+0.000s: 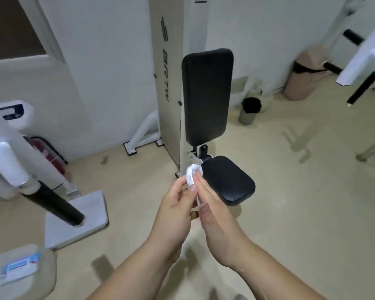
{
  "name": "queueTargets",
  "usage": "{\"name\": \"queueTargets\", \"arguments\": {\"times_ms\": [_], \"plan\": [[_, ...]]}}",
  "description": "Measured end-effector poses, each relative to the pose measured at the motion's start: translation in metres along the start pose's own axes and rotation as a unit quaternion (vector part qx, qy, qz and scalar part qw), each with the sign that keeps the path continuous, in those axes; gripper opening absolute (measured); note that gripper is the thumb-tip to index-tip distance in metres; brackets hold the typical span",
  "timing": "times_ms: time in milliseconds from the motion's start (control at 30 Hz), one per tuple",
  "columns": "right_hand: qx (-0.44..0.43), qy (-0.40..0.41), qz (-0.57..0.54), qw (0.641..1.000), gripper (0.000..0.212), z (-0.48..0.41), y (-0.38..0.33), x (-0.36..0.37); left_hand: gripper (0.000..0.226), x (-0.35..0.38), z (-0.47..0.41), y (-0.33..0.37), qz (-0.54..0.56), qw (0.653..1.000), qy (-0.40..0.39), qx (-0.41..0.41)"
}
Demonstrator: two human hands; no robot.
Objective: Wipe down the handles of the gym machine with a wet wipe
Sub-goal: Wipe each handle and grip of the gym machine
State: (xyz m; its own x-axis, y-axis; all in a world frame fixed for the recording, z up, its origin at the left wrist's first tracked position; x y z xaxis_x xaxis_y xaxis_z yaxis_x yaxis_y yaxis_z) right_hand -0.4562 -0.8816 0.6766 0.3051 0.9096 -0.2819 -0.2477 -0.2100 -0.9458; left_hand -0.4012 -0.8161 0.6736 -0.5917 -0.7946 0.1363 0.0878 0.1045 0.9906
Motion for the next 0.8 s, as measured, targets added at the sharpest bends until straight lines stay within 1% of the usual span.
{"name": "queueTargets", "arguments": {"times_ms": [67,133,167,300,400,533,633,733,800], "plan": [[0.004,0.021,0.030,0.999,0.101,0.008,0.016,-0.037,0.023,0.035,-0.006,-0.012,0.002,1.000,-0.004,-0.029],[0.005,0.041,0.031,0.999,0.100,0.018,0.031,-0.080,0.022,0.070,-0.014,-0.025,0.006,0.998,0.004,-0.058],[0.004,0.056,0.030,0.998,0.095,0.023,0.040,-0.105,0.023,0.090,-0.019,-0.031,0.007,0.998,0.006,-0.070],[0.017,0.130,0.048,0.990,0.056,0.044,0.083,-0.218,0.025,0.188,-0.038,-0.051,0.009,0.995,-0.017,-0.094],[0.023,0.194,0.086,0.977,0.041,0.062,0.110,-0.307,0.026,0.267,-0.048,-0.060,0.015,0.993,-0.047,-0.109],[0.040,0.235,0.084,0.967,0.038,0.076,0.132,-0.400,0.031,0.371,-0.059,-0.063,0.009,0.987,-0.130,-0.097],[0.053,0.260,0.085,0.960,0.041,0.076,0.149,-0.450,0.032,0.432,-0.073,-0.066,0.002,0.981,-0.166,-0.098],[0.063,0.331,0.098,0.937,0.047,0.072,0.161,-0.489,0.031,0.470,-0.094,-0.068,-0.006,0.979,-0.181,-0.095],[0.061,0.380,0.103,0.917,0.045,0.064,0.169,-0.523,0.029,0.500,-0.119,-0.071,-0.015,0.976,-0.196,-0.092]]}}
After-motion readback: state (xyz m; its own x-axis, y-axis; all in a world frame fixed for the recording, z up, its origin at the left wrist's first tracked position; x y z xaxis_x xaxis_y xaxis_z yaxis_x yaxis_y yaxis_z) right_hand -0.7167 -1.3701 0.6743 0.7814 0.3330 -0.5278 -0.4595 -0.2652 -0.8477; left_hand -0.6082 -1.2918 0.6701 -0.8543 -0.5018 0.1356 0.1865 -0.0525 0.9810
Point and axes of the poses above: each hand's wrist, its own z-axis away from the middle knuckle, its own x-axis out of the palm, y = z × x, the point moved 8 cm from there along -z, towards the middle knuckle, and after that the axes turned 14 degrees about x, right-handed, at the moved point
